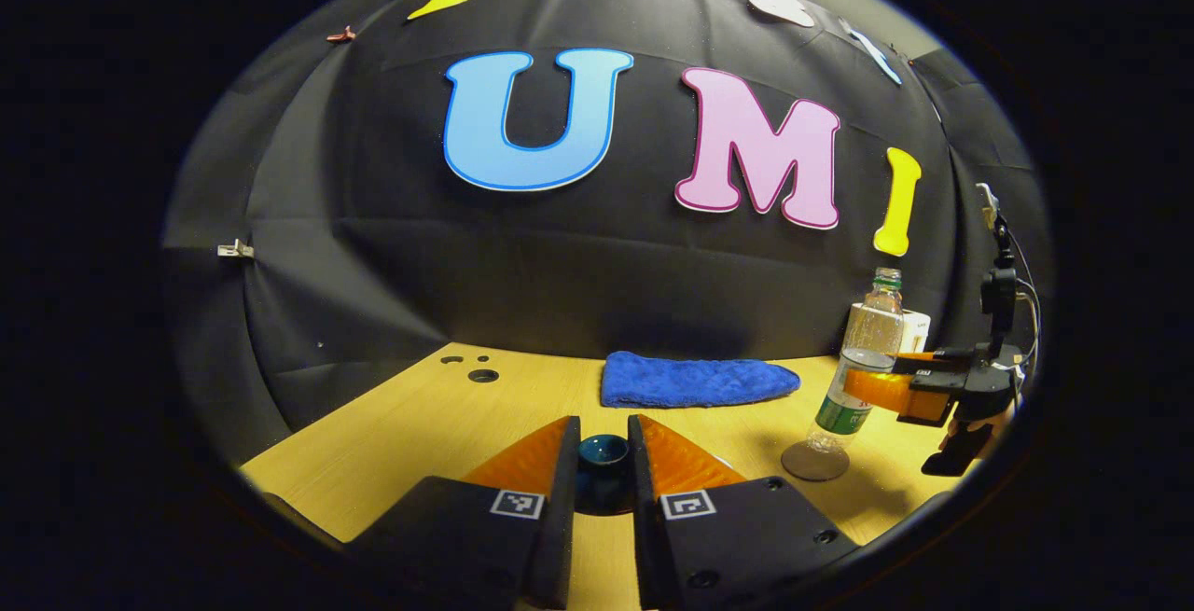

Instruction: Open the teacup lid with one hand, grasp the water bottle and pour water into the teacup with the other hand; after pouring, place the water bottle on the coaster and then close the teacup lid.

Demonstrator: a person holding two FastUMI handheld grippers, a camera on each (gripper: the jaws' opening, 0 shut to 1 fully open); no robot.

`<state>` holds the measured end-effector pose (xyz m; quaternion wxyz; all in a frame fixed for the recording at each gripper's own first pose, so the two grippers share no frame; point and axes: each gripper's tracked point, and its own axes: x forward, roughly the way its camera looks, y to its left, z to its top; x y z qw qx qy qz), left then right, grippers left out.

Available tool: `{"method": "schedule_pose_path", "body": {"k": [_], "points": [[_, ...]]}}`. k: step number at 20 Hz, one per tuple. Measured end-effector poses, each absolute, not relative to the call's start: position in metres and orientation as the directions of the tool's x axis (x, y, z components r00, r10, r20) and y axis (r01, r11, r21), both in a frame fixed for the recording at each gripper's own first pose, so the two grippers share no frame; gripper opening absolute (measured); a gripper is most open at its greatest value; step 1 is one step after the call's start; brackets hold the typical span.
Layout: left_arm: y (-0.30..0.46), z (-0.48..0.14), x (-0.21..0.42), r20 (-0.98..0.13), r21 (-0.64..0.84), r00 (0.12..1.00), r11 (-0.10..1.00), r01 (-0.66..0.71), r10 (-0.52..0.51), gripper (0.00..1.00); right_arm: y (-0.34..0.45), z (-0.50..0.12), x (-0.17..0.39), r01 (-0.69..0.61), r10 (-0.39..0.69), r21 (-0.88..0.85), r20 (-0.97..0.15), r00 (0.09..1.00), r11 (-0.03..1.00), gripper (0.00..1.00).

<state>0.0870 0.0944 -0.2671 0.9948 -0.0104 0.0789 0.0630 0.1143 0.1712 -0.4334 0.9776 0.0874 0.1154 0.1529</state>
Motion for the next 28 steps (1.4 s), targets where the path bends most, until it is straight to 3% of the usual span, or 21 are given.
{"method": "schedule_pose_path", "body": {"k": [5,7,10,13,15,18,19,20,23,24,28], "points": [[0.082,-0.269,0.096,-0.16,-0.002,0.981,0.994,-0.107,0.106,0.27,0.17,-0.435,0.114,-0.277,0.326,0.224,-0.222,0.919,0.934,0.75],[0.079,-0.271,0.098,-0.165,-0.005,0.981,0.994,-0.106,0.103,0.35,0.169,-0.438,0.115,-0.277,0.324,0.213,-0.231,0.917,0.937,0.75],[0.079,-0.273,0.099,-0.169,-0.001,0.98,0.994,-0.106,0.105,0.31,0.171,-0.44,0.114,-0.272,0.323,0.218,-0.252,0.912,0.937,0.78],[0.077,-0.275,0.1,-0.175,0.003,0.979,0.994,-0.107,0.106,0.33,0.167,-0.444,0.117,-0.267,0.314,0.202,-0.257,0.914,0.942,0.8],[0.075,-0.276,0.101,-0.179,-0.001,0.978,0.994,-0.106,0.105,0.27,0.167,-0.444,0.118,-0.276,0.321,0.195,-0.26,0.911,0.941,0.84],[0.068,-0.276,0.107,-0.179,-0.013,0.979,0.995,-0.102,0.098,0.31,0.171,-0.449,0.113,-0.293,0.343,0.209,-0.273,0.899,0.933,0.89],[0.065,-0.276,0.109,-0.178,-0.013,0.979,0.995,-0.099,0.095,0.27,0.174,-0.45,0.108,-0.297,0.349,0.214,-0.274,0.896,0.931,0.92],[0.063,-0.278,0.111,-0.18,-0.014,0.98,0.995,-0.095,0.091,0.31,0.175,-0.451,0.106,-0.301,0.356,0.222,-0.279,0.892,0.927,0.94],[0.054,-0.283,0.119,-0.184,-0.025,0.98,0.996,-0.083,0.077,0.27,0.173,-0.455,0.102,-0.295,0.36,0.243,-0.293,0.886,0.924,0.97],[0.05,-0.286,0.122,-0.186,-0.031,0.98,0.996,-0.08,0.073,0.31,0.171,-0.457,0.1,-0.291,0.358,0.246,-0.298,0.885,0.925,0.97],[0.038,-0.3,0.137,-0.199,-0.036,0.978,0.997,-0.07,0.061,0.31,0.167,-0.467,0.078,-0.265,0.354,0.288,-0.328,0.876,0.921,0.97]]}}
